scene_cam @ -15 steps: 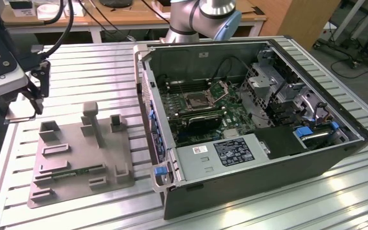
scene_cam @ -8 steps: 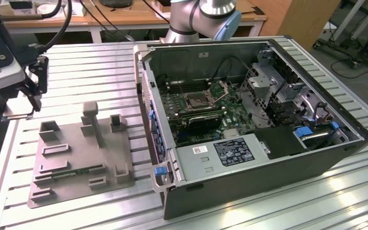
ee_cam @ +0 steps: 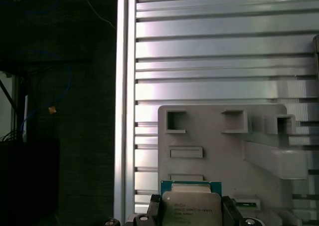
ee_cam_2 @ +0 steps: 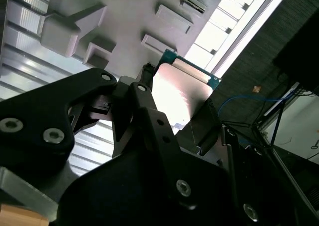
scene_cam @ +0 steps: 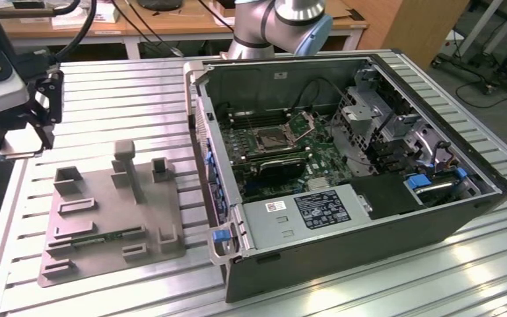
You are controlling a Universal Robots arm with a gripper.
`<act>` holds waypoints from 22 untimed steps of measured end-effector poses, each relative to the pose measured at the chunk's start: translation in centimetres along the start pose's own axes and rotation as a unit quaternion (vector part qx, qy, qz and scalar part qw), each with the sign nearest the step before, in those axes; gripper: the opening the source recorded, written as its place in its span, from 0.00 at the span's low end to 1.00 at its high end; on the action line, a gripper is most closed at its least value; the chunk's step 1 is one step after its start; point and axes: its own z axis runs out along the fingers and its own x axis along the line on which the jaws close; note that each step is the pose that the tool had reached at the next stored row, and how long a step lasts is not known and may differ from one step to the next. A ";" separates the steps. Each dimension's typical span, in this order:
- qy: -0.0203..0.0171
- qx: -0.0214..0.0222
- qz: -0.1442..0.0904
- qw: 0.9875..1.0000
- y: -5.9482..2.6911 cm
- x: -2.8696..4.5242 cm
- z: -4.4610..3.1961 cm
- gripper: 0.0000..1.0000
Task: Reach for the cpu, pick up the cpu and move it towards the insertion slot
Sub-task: 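Pick up the cpu and move it towards the insertion slot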
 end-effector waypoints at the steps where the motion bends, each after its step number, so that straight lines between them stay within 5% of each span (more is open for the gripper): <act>1: 0.000 0.000 0.000 1.000 0.00 0.00 -0.13 0.55; 22: 0.000 0.000 0.000 1.000 0.13 0.03 -2.73 0.55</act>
